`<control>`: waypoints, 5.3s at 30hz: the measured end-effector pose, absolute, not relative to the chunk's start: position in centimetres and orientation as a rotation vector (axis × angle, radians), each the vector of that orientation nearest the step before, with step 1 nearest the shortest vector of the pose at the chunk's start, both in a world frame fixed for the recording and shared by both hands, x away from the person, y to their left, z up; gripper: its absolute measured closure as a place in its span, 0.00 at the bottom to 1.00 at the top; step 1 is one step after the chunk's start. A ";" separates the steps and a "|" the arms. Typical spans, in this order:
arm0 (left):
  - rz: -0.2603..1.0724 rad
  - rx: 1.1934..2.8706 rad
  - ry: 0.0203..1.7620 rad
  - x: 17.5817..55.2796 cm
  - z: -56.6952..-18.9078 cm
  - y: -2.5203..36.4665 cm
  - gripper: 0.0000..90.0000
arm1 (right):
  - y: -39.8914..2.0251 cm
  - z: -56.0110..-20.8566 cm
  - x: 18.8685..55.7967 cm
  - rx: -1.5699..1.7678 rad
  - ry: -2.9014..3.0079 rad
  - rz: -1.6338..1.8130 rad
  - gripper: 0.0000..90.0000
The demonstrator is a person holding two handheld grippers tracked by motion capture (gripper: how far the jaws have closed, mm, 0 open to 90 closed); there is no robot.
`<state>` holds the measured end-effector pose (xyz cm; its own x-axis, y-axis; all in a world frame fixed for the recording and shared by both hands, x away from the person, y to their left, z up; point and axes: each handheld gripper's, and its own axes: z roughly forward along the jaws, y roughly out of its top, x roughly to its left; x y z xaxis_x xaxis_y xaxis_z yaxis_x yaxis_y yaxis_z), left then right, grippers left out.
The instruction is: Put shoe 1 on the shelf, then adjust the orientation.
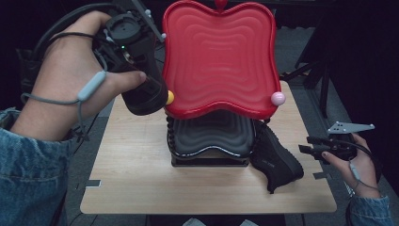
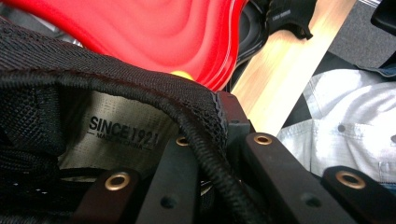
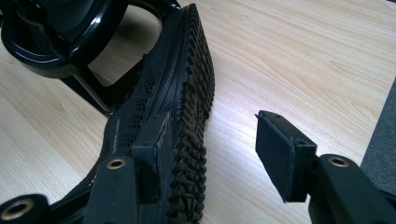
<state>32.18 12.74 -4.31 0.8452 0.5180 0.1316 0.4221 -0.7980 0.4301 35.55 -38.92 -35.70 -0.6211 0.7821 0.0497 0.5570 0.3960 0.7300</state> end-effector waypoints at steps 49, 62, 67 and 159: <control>0.328 2.679 0.486 38.7 -5.8 1.8 0.97 | -40.2 -35.6 35.3 1.148 2.331 1.118 0.53; 0.358 2.735 0.474 39.0 -8.0 1.0 0.97 | -40.0 -35.7 35.4 1.150 2.336 1.114 0.53; 0.370 2.736 0.467 38.7 -8.4 1.0 0.97 | -40.0 -35.8 35.4 1.152 2.338 1.114 0.53; 0.371 2.453 0.936 34.4 -14.2 19.5 0.51 | -39.8 -36.3 36.1 1.187 2.367 1.055 0.51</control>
